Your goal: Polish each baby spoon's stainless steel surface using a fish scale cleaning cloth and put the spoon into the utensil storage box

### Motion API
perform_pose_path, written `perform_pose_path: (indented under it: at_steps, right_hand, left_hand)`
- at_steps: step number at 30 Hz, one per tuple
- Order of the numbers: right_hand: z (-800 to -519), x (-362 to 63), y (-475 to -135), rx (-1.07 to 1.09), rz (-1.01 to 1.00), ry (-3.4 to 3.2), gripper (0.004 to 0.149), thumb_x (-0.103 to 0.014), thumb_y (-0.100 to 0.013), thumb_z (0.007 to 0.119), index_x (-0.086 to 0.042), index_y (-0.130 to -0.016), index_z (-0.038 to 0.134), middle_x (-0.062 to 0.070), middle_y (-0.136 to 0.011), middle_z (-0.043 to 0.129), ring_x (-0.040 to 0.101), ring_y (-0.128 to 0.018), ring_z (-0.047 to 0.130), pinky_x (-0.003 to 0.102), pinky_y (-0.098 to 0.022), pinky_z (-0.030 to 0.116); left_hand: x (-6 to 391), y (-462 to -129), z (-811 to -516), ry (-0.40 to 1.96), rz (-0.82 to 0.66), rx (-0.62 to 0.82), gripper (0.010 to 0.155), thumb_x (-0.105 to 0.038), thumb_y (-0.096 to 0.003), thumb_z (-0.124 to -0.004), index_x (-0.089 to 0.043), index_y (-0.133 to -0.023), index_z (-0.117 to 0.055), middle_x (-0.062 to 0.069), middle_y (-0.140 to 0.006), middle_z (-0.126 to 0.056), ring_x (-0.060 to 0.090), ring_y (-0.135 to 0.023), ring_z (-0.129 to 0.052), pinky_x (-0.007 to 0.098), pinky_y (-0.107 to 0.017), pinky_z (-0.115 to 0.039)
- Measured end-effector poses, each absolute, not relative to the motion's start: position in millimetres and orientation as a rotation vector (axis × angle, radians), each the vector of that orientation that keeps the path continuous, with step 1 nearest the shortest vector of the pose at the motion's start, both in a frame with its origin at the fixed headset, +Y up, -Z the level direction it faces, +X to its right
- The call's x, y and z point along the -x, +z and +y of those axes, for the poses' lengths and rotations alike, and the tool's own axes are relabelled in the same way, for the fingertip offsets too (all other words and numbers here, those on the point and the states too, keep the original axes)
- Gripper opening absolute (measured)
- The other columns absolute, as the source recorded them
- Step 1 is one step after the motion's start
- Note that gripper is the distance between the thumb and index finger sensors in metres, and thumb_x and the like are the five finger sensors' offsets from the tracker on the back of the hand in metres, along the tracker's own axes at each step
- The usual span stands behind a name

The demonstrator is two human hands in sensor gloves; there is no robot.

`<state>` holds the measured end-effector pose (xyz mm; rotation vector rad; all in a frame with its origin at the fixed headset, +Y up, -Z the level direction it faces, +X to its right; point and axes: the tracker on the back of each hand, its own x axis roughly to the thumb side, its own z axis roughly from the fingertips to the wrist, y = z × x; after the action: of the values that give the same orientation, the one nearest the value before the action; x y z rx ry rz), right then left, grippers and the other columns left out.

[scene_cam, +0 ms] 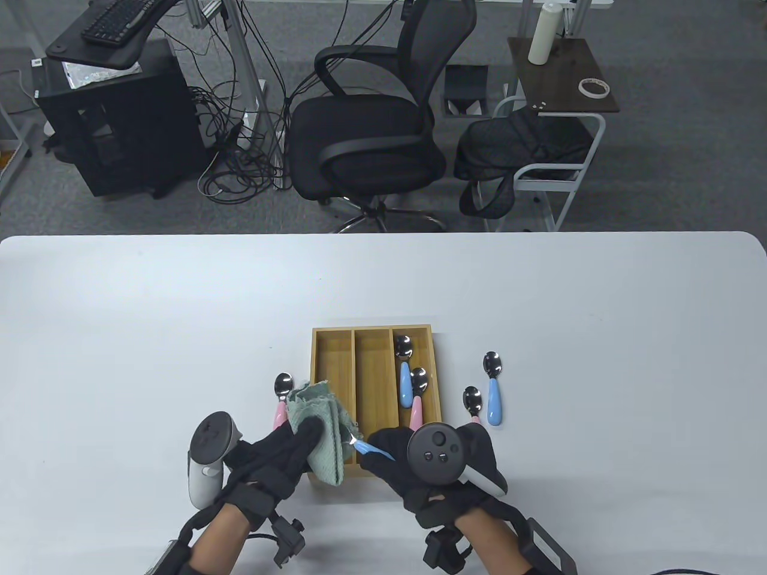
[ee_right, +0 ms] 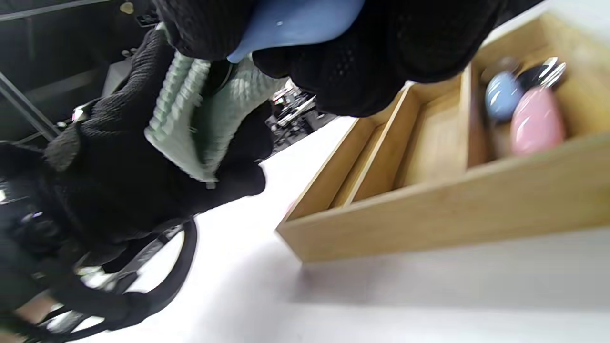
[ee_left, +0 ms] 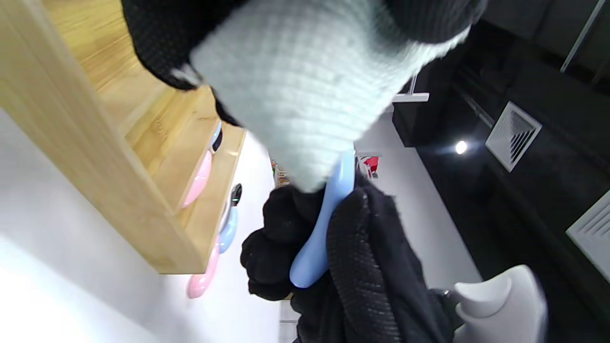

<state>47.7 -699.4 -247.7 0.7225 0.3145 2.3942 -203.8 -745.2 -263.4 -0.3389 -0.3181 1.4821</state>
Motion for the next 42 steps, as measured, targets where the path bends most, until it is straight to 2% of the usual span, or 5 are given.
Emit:
perform_pose_path:
  at_steps: [4,9,17,26,42]
  right_hand:
    - [-700.4,-37.6,-238.8,-0.780,0.275,2.451,0.045,-0.047,-0.063,0.064,-0.016,-0.096,0.066,0.009,-0.086,0.078,0.024,-0.061,0.093,0.038,-0.047,0.084]
    - [-698.1,-36.1,-234.6,-0.757,0.150,2.469,0.047,-0.047,-0.063,0.061,-0.014,-0.096,0.065,0.009,-0.083,0.078,0.023,-0.057,0.092,0.036,-0.045,0.083]
    - [-697.0,-42.7,-236.0,-0.725,0.057,2.546,0.048,-0.046,-0.064,0.056,-0.012,-0.097,0.062,0.010,-0.083,0.075,0.023,-0.056,0.089,0.036,-0.045,0.082]
    - [-701.3,-39.3,-234.9,-0.739,0.107,2.540,0.047,-0.047,-0.064,0.057,-0.014,-0.097,0.062,0.009,-0.083,0.075,0.022,-0.056,0.090,0.036,-0.044,0.082]
    - [-708.0,-36.9,-237.1,-0.730,0.121,2.572,0.047,-0.047,-0.064,0.054,-0.014,-0.096,0.062,0.007,-0.081,0.076,0.021,-0.054,0.091,0.035,-0.042,0.083]
  left_hand:
    - [200.1,-256.5,-735.4,1.230,-0.261,0.143,0.057,-0.057,-0.0520,-0.077,-0.015,-0.091,-0.078,0.002,-0.076,-0.095,0.018,-0.058,-0.105,0.043,-0.049,-0.088]
    - [202.2,-252.9,-732.6,1.202,-0.224,0.092,0.058,-0.059,-0.0549,-0.068,-0.011,-0.084,-0.085,-0.001,-0.064,-0.101,0.012,-0.047,-0.109,0.038,-0.042,-0.092]
    - [196.7,-258.5,-745.6,1.509,-0.270,0.387,0.054,-0.040,-0.0611,-0.072,-0.003,-0.100,-0.070,0.012,-0.084,-0.093,0.025,-0.066,-0.106,0.045,-0.052,-0.088]
    - [197.6,-257.8,-742.4,1.342,-0.233,0.278,0.058,-0.047,-0.0511,-0.088,-0.009,-0.094,-0.075,0.003,-0.076,-0.095,0.017,-0.059,-0.106,0.042,-0.049,-0.089]
    - [194.7,-253.7,-742.6,1.326,-0.179,0.228,0.057,-0.047,-0.0611,-0.062,-0.003,-0.092,-0.077,0.006,-0.074,-0.098,0.018,-0.058,-0.109,0.042,-0.049,-0.091]
